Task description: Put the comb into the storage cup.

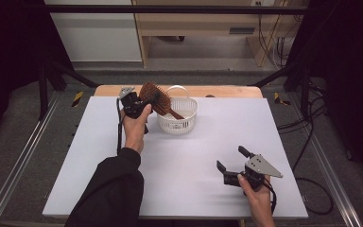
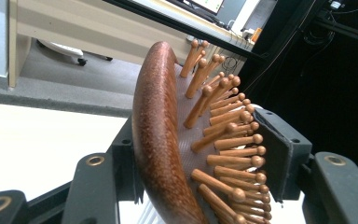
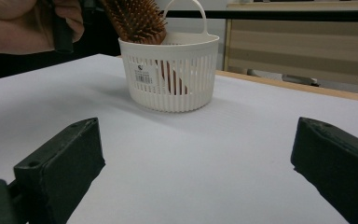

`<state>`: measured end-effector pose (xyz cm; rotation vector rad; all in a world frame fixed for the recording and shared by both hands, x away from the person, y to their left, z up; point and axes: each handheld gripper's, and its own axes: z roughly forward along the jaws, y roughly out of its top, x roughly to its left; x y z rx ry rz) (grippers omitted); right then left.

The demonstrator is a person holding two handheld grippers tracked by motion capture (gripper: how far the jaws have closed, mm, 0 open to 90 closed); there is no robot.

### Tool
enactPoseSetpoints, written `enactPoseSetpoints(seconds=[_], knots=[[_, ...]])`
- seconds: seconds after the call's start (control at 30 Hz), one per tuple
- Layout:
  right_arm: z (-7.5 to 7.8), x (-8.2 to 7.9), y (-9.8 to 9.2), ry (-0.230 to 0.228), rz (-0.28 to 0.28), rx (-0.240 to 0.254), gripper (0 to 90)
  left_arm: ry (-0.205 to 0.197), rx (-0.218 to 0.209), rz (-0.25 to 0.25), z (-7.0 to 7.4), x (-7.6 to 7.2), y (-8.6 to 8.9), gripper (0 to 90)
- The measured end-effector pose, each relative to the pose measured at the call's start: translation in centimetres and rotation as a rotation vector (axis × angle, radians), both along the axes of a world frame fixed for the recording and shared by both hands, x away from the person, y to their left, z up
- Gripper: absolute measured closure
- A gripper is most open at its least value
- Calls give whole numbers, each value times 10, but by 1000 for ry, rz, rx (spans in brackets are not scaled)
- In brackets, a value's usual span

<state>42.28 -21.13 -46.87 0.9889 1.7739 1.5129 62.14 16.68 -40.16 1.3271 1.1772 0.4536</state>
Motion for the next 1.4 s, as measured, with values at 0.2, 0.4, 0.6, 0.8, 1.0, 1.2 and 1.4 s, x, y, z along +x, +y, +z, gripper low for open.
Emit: enactPoseSetpoints(seconds=[0.2,0.4,0.6,0.8,1.0,1.2,1.4], knots=[[0,0,0,0,1,-1,25,2,-2,1,0,1,0,415],[0,0,0,2,1,0,25,3,-1,4,-1,1,1,412],[-1,0,1,5,4,-2,25,5,-1,5,-1,1,2,410],[-1,0,1,5,4,-3,25,7,-4,8,-1,2,2,407],[-1,0,1,6,5,-2,25,6,-5,11,-1,2,2,404],[-1,1,1,6,4,-3,25,16,2,24,-2,3,3,380],[-1,1,1,8,5,-2,25,14,17,23,-2,2,3,368]])
